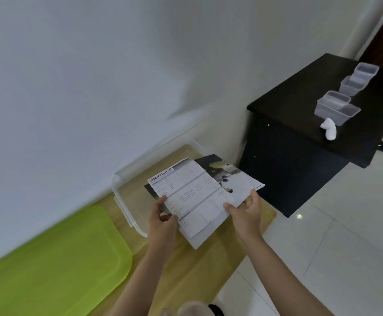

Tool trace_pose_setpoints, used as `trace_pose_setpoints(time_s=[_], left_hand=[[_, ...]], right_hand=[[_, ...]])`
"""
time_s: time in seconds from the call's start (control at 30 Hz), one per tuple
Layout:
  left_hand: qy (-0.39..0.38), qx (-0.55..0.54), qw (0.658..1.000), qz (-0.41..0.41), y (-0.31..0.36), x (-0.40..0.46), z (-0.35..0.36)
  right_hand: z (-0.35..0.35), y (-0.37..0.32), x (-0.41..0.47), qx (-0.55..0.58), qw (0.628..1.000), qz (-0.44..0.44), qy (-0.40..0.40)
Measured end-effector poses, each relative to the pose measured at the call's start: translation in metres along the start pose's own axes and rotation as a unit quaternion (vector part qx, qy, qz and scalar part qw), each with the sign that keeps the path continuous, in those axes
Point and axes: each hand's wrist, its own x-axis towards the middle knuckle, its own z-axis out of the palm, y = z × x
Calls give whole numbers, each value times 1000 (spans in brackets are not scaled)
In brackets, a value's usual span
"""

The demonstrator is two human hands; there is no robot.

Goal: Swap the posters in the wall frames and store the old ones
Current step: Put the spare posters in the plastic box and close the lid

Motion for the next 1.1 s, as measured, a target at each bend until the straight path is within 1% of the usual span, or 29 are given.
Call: trace_pose_setpoints(time_s=[0.23, 0.37, 0.53, 0.6, 0.7, 0.83, 0.93, 1.0, 1.1], left_hand=[[65, 53, 995, -49, -7, 44, -47], [92, 100, 989, -54, -15, 64, -64], [83, 176, 979, -57, -17, 84, -68], [81, 208, 974, -44, -16, 89, -67], [77, 254, 964, -13, -11, 95, -65], [56, 303, 951, -13, -3, 99, -60], [24, 332, 943, -25, -4, 104, -59], [1, 357, 933, -42, -4, 106, -58], [-11, 375, 927, -34, -2, 98, -54]], right_hand=[[69, 11, 5, -47, 996, 73, -22], [92, 15, 14, -62, 993, 96, -29], [108, 16, 25, -117, 988, 100, -27], [112, 13, 30, -149, 983, 100, -33], [115, 13, 38, -191, 974, 111, -56], [119, 14, 39, -248, 956, 119, -104], [117, 11, 37, -271, 948, 98, -134], [114, 9, 35, -265, 950, 81, -146], [108, 7, 32, -253, 953, 46, -160]])
